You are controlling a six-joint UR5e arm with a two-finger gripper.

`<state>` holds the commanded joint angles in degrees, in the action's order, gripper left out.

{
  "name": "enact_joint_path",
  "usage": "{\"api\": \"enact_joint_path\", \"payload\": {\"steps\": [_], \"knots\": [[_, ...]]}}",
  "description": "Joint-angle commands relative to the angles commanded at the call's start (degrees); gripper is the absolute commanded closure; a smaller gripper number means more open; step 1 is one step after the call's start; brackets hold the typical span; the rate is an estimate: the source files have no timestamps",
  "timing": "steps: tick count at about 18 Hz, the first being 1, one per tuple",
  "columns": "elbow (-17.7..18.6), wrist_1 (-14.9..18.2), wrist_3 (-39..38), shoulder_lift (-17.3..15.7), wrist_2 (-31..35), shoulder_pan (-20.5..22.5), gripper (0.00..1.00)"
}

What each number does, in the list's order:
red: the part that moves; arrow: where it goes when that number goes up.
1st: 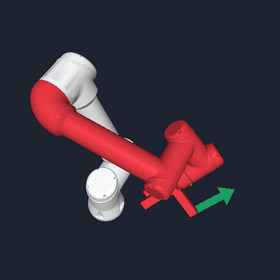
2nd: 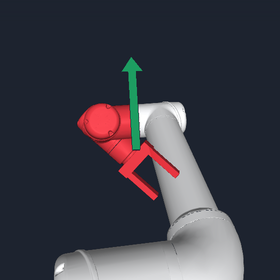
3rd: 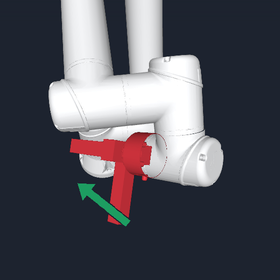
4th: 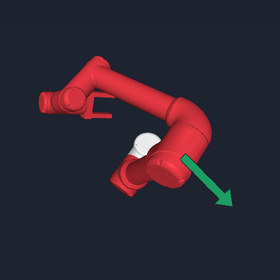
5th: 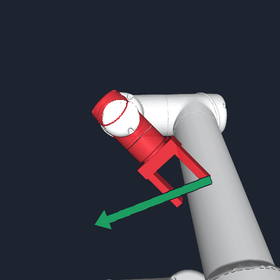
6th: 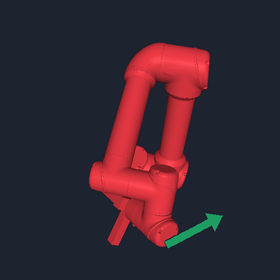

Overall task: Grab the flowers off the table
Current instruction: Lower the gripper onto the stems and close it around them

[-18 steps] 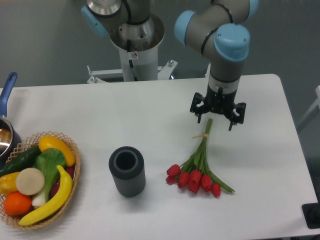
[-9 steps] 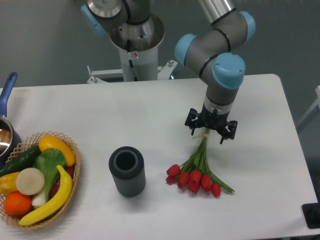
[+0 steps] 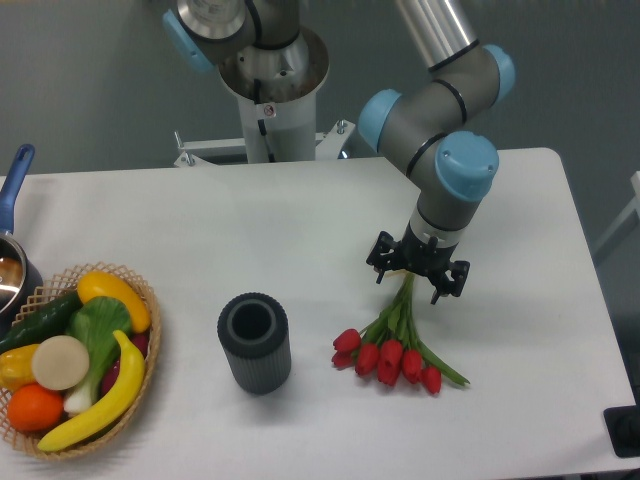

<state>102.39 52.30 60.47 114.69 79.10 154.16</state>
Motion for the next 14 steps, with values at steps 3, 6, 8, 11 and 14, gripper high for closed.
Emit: {"api": "enact_joint_path", "payload": {"steps": [3,6,8,11,14], "knots": [[-0.4,-1.2,-0.1,1.2,0.1,0.0,0.0],[-0.4,-1.5,-0.1,1.9,0.1,0.1,0.0],[-0.1,-1.5,-0.1,2.4,0.0,0.0,0.0],[0.1,-1.5,-0.3,2.7,-0.1,0.0,0.0],[0.2,-1.5,-0.4,2.7,-0.1,0.0,0.0]]}}
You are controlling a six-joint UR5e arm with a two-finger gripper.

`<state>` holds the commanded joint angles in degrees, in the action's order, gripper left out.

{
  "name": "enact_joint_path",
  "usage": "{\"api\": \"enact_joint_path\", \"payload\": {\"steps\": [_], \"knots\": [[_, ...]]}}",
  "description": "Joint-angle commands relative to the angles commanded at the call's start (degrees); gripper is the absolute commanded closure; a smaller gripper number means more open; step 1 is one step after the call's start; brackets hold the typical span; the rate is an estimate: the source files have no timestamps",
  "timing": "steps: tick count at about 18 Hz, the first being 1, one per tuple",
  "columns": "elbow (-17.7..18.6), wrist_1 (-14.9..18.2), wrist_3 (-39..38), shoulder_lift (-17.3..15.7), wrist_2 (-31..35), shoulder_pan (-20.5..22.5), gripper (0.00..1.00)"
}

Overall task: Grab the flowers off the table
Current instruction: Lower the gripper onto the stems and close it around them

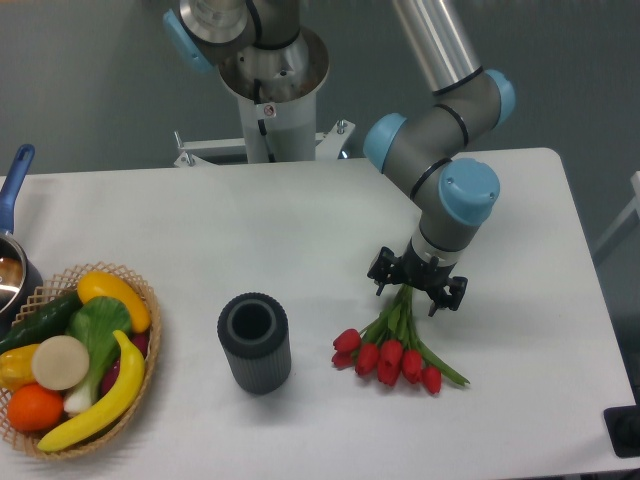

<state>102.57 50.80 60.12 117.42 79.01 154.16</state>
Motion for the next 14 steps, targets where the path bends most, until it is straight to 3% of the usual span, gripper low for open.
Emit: {"api": "enact_joint_path", "payload": {"steps": [14], "knots": [[-0.4,-1.0,0.3,1.1,-0.1,-0.3,0.04]]}}
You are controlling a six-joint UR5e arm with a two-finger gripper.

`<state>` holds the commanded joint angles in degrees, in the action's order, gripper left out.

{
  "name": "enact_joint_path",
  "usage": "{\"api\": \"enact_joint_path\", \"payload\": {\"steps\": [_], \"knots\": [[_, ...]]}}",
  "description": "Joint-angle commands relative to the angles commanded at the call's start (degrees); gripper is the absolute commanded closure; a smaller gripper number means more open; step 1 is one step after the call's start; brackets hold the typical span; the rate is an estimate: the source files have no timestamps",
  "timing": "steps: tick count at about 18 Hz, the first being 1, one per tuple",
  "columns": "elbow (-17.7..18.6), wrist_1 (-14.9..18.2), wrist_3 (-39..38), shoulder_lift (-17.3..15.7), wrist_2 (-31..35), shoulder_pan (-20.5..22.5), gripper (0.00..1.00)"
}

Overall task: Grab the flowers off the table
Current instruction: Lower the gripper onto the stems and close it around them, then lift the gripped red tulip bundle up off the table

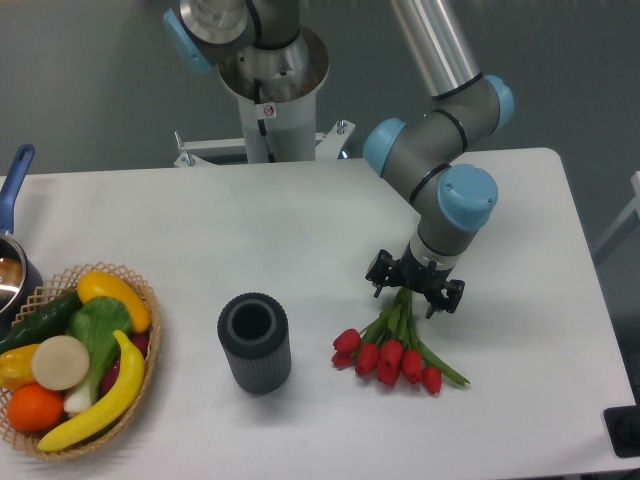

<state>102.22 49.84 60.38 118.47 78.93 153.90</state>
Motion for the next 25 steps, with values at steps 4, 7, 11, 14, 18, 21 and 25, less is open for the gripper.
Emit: {"api": "enact_joint_path", "payload": {"steps": [4,7,11,14,18,21,25], "knots": [[0.2,-0.6,0.0,0.3,0.0,-0.2,0.12],[0.2,-0.7,0.0,0.4,0.1,-0.3,0.22],[0.4,-0.7,0.1,0.4,0.3,-0.3,0.29],[0.4,-0.7,0.1,0.3,0.4,-0.4,0.35],[0.5,-0.7,0.0,0.2,0.4,-0.4,0.4],[0.7,-0.6,-0.5,0.0,0.3,-0.4,0.49],[0.7,-0.5,-1.1,-0.2,0.3,-0.4,0.57]]}}
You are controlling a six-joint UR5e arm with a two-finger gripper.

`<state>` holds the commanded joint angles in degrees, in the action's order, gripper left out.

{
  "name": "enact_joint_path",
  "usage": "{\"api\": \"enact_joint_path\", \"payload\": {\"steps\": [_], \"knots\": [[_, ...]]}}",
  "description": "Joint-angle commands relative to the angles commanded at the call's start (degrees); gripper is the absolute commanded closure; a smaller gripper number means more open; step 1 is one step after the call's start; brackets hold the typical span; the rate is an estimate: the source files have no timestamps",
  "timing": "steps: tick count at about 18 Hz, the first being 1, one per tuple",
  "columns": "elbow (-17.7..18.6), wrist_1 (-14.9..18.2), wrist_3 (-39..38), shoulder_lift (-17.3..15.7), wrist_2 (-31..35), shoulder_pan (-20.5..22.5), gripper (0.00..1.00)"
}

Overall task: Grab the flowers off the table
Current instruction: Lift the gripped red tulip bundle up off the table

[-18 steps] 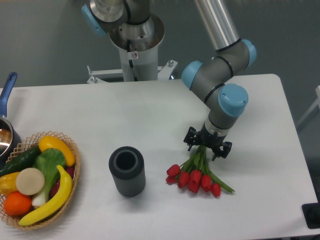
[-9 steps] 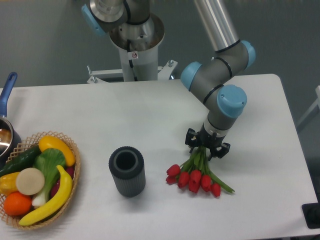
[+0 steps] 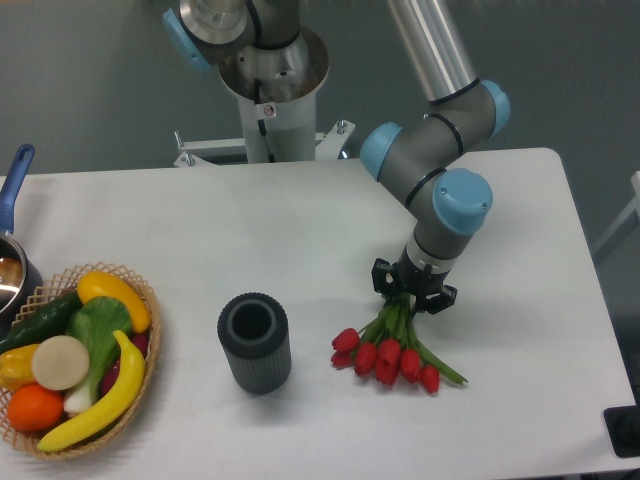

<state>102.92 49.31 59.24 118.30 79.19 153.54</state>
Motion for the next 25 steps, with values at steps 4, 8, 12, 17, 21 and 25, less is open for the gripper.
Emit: {"api": "enact_joint_path", "payload": {"steps": [4,8,12,17,21,25], "knots": [[0.0,0.0,-0.4,0.0,0.0,0.0,0.6],[-0.2,-0.1,-0.3,-0.1,0.0,0.0,0.64],[-0.3,-0.1,-0.3,-0.3,-0.1,0.0,0.67],[-0.4,0.0,-0.3,-2.5,-0.3,0.0,0.67],[-0.8,0.0,-0.3,-5.9,-0.4,0.1,0.67],[-1.1,0.0,-0.3,-10.4,-2.0,0.6,0.67]]}}
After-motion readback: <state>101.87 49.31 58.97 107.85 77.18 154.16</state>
